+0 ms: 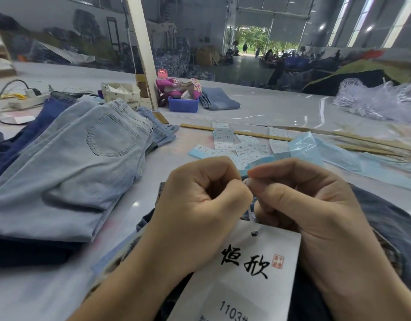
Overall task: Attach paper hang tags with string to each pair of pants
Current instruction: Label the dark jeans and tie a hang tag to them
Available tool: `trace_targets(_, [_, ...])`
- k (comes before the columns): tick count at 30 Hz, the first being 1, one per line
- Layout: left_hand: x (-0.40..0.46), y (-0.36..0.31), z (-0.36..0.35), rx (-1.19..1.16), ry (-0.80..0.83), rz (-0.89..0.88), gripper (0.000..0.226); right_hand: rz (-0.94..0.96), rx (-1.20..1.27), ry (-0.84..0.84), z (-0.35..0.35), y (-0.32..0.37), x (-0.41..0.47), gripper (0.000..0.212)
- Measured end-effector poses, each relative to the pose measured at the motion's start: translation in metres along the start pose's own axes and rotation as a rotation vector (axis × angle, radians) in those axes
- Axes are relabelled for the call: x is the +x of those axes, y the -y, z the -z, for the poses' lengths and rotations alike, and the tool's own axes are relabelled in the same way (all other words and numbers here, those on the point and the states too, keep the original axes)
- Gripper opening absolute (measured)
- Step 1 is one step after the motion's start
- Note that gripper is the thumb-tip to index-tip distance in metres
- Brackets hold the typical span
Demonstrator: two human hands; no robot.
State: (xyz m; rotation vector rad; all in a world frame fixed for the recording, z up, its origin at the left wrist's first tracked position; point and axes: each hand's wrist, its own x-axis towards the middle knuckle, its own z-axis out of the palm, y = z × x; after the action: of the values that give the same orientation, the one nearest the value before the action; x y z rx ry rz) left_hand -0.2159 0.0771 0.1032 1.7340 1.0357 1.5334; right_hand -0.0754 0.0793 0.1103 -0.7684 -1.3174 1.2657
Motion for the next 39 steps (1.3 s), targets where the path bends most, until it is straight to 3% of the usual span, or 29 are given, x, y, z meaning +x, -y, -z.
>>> trace_targets(10, [0.0,0.004,0.002,-0.023,0.03,0.019,0.021,0.011,-0.03,0.073,0.001,0.0,0.0,0.014])
trace_targets(14, [0.005,0.013,0.016,-0.221,0.251,0.234,0.024,0.021,-0.03,0.11,0.005,-0.003,0.003,0.012])
trace_targets(17, [0.008,0.022,0.03,-0.456,0.459,0.429,0.018,0.023,0.031,0.199,0.007,-0.008,0.004,0.028])
trace_targets(19, [0.009,0.024,0.038,-0.466,0.544,0.478,0.017,0.026,0.018,0.262,0.007,-0.01,0.005,0.033])
trace_targets(21, [0.011,0.021,0.04,-0.429,0.562,0.524,0.012,0.033,-0.021,0.261,0.006,-0.013,0.007,0.033])
trace_targets(23, [0.014,0.015,0.036,-0.332,0.429,0.525,0.013,0.015,-0.049,0.145,0.003,-0.016,0.009,0.026])
trace_targets(26, [0.01,0.016,0.028,0.181,0.097,0.344,0.02,0.0,-0.207,-0.021,-0.001,-0.019,0.011,0.021])
trace_targets(27, [0.007,0.016,0.027,0.327,0.082,0.322,0.024,0.005,-0.284,-0.011,-0.002,-0.019,0.01,0.017])
trace_targets(30, [-0.004,0.012,0.03,0.478,0.265,0.468,0.037,0.029,-0.518,0.082,-0.003,-0.015,0.002,0.003])
trace_targets(32, [-0.007,0.013,0.037,0.524,0.286,0.508,0.029,0.015,-0.686,0.117,-0.003,-0.013,0.0,0.006])
trace_targets(35, [-0.011,0.008,0.053,0.532,0.325,0.495,0.01,-0.028,-0.919,0.2,-0.006,-0.006,-0.005,0.024])
trace_targets(39, [-0.018,0.005,0.072,0.601,0.458,0.626,0.004,-0.047,-1.333,0.312,-0.001,0.0,-0.012,0.058])
